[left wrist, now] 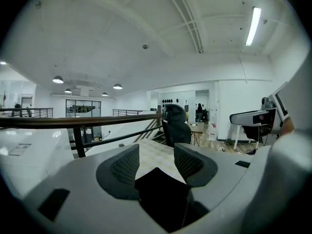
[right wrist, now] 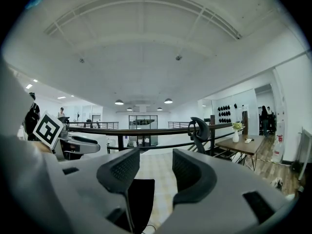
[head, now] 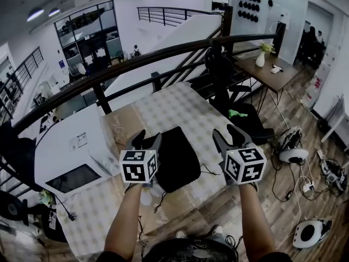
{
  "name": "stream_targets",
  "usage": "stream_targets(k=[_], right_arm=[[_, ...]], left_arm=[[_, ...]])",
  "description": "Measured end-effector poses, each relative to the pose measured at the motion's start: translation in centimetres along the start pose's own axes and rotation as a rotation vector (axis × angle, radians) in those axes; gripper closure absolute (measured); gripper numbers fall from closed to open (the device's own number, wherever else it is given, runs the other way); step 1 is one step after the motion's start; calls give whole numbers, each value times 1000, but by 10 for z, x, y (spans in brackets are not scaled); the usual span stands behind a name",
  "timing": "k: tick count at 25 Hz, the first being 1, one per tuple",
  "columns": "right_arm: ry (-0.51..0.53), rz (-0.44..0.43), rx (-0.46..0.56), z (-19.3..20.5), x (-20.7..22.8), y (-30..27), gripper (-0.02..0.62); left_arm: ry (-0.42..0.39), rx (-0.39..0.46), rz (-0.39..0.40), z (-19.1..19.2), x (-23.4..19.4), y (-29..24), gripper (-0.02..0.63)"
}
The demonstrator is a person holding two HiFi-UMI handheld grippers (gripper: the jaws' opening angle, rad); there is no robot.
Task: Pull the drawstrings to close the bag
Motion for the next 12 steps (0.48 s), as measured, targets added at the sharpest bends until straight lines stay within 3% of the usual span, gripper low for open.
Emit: stream_targets(k=[12], right_arm=[[30,-196,19,-18,14,-48,400]], left_arm=[[46,1,-176,-5,3,8,382]])
Point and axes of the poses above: the fingertips, and each gripper's own axes: y backward along the fingers, x to its right, z out of its underside, the point moved 8 cm from there along y, backward along the fingers, and after that the axes turned 4 degrees about z, right-handed, at the moved point
